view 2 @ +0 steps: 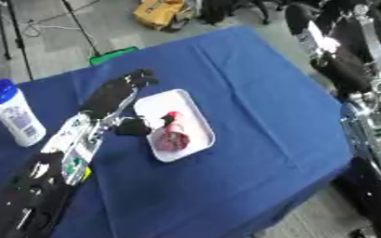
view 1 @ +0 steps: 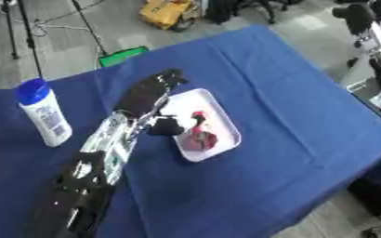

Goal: Pick up objects on the table and place them in the box.

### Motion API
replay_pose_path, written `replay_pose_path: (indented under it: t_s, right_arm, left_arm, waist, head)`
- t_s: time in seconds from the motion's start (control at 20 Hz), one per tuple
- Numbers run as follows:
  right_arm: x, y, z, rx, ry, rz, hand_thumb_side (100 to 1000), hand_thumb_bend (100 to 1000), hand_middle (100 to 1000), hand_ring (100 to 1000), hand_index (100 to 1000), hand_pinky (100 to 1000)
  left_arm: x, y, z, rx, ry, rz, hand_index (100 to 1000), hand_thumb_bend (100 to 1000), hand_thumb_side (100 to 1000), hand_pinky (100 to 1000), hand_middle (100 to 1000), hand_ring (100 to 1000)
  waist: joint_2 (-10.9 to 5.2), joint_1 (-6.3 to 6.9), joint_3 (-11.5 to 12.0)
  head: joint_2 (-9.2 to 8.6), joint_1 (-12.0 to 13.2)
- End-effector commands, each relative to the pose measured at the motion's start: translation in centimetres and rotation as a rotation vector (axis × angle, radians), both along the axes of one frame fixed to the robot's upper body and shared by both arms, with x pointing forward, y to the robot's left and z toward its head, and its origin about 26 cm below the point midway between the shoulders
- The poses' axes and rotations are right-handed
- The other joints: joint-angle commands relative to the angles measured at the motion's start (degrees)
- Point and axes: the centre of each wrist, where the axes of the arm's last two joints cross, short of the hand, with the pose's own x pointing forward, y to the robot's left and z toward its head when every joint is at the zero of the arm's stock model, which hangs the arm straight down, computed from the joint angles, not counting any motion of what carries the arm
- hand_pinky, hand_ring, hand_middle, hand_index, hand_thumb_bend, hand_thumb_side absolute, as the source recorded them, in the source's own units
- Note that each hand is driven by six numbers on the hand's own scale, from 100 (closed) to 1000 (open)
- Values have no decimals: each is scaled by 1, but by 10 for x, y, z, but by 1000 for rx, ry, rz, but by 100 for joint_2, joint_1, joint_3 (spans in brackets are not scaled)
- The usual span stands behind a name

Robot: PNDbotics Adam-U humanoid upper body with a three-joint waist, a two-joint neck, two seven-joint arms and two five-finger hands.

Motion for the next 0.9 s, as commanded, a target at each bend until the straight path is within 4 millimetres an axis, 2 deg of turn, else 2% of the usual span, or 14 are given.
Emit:
replay_pose_path:
  t_s: [0.05, 0.25, 0.35, 0.4, 0.45, 0.5, 0.65, 0.7, 0.75, 0.8, 0.9]
  right_arm:
    - [-3, -6, 6, -10, -18, -27, 481, 479, 869, 847, 854, 833]
    - [-3, -13, -1, -9, 7, -55, 481, 481, 869, 846, 853, 834]
    - [-3, -16, -4, -8, 18, -70, 480, 481, 869, 845, 852, 834]
    - [-3, -18, -6, -7, 24, -79, 480, 482, 870, 845, 852, 834]
    - [-3, -19, -7, -6, 28, -84, 429, 491, 870, 845, 852, 834]
    - [-3, -21, -9, -6, 34, -93, 479, 483, 870, 845, 851, 834]
    - [-4, -25, -11, -6, 40, -111, 479, 483, 871, 845, 851, 834]
    - [-5, -26, -11, -6, 41, -119, 478, 483, 871, 845, 850, 834]
    - [-5, -27, -11, -6, 41, -125, 389, 493, 870, 845, 850, 834]
    - [-5, -28, -11, -5, 41, -131, 478, 484, 871, 845, 850, 834]
    - [-6, -30, -12, -5, 41, -138, 477, 485, 871, 845, 850, 834]
  left_arm:
    - [-11, 23, 45, -192, -110, -17, 854, 628, 697, 645, 864, 773]
    - [-44, 61, 95, -361, -176, -111, 847, 596, 723, 632, 856, 763]
    - [-62, 86, 111, -439, -195, -154, 846, 567, 751, 629, 852, 760]
    - [-71, 102, 113, -485, -200, -167, 846, 531, 792, 622, 844, 757]
    - [-77, 115, 114, -526, -198, -183, 842, 198, 977, 616, 837, 752]
    - [-82, 136, 109, -582, -196, -157, 841, 517, 824, 608, 828, 747]
    - [-90, 178, 91, -696, -182, -91, 841, 514, 852, 598, 827, 742]
    - [-93, 193, 77, -726, -158, -47, 843, 502, 888, 589, 827, 737]
    - [-96, 204, 68, -747, -145, -18, 843, 501, 891, 586, 827, 736]
    - [-98, 214, 57, -752, -124, 28, 845, 501, 905, 586, 830, 736]
    - [-104, 228, 39, -770, -91, 73, 849, 500, 918, 580, 830, 731]
  waist:
    - [-186, -151, 69]
    - [-255, -140, 319]
    - [-279, -121, 471]
    - [-288, -105, 584]
    - [-293, -96, 648]
    - [-291, -77, 768]
    - [-280, -40, 968]
    - [-266, -19, 1068]
    - [-261, -8, 1124]
    - [-247, 7, 1206]
    - [-219, 26, 1332]
  head:
    - [39, -49]
    - [119, -116]
    - [167, -138]
    - [195, -147]
    - [215, -141]
    - [244, -132]
    - [300, -109]
    - [330, -80]
    - [351, -57]
    - [386, -21]
    - [453, 33]
